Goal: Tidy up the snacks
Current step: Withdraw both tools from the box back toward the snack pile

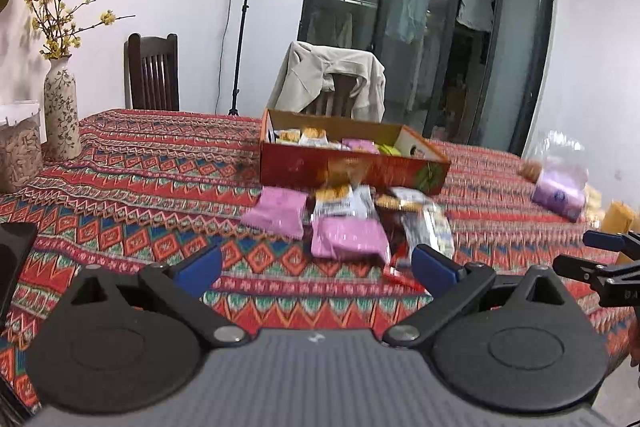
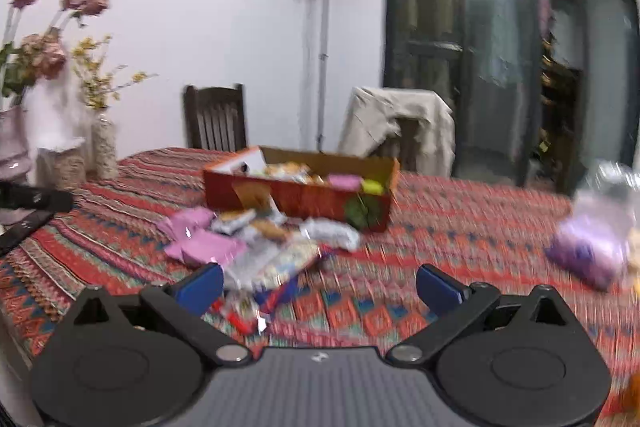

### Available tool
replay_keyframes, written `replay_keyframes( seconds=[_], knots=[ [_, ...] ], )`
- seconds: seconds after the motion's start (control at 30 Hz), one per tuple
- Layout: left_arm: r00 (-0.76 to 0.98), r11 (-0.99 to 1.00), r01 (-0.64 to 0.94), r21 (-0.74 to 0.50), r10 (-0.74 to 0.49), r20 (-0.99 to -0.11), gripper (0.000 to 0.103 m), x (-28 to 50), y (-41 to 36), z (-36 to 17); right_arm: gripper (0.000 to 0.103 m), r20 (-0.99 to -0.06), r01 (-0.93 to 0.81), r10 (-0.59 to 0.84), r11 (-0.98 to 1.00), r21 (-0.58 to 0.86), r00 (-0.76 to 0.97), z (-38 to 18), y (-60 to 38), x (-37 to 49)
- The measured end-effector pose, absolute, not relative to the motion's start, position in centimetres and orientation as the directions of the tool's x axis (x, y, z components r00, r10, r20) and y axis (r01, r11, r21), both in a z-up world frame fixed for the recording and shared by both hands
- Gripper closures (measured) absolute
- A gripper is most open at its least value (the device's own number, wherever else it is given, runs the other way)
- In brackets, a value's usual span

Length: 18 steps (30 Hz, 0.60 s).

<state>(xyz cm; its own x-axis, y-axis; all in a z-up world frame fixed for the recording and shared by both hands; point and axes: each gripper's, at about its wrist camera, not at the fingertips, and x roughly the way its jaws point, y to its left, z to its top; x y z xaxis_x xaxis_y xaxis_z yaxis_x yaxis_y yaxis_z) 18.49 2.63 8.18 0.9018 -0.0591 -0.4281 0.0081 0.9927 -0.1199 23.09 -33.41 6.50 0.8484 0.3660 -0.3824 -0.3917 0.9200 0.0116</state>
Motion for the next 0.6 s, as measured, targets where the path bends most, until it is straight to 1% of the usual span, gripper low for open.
replay_keyframes(
  seconds=[0.1, 0.2, 0.43, 0.6],
  knots=[
    [0.896, 0.993, -0.001, -0.117, -0.051, -0.442, 0.000, 18.4, 2.8, 7.3, 0.000, -0.414, -0.382, 0.365, 0.923, 0.044, 0.834, 4.7, -33.7, 22.8],
    [0.886, 0.991, -0.014, -0.134, -0.049, -0.460, 0.000, 19.0, 3.2, 6.7, 0.000, -0.430, -0.366, 0.345, 0.930, 0.036, 0.834, 3.7, -33.5, 22.7],
    [0.876, 0.989, -0.019, -0.145, -0.054, -0.480, 0.000, 21.0, 3.6, 6.1, 0.000, -0.441, -0.372, 0.352, 0.927, 0.043, 0.826, 3.4, -32.8, 23.8],
    [0.862, 0.989, -0.007, -0.149, -0.070, -0.502, 0.001, 23.1, 3.9, 5.3, 0.002, -0.462, -0.386, 0.379, 0.919, 0.083, 0.802, 3.1, -32.3, 25.8]
  ],
)
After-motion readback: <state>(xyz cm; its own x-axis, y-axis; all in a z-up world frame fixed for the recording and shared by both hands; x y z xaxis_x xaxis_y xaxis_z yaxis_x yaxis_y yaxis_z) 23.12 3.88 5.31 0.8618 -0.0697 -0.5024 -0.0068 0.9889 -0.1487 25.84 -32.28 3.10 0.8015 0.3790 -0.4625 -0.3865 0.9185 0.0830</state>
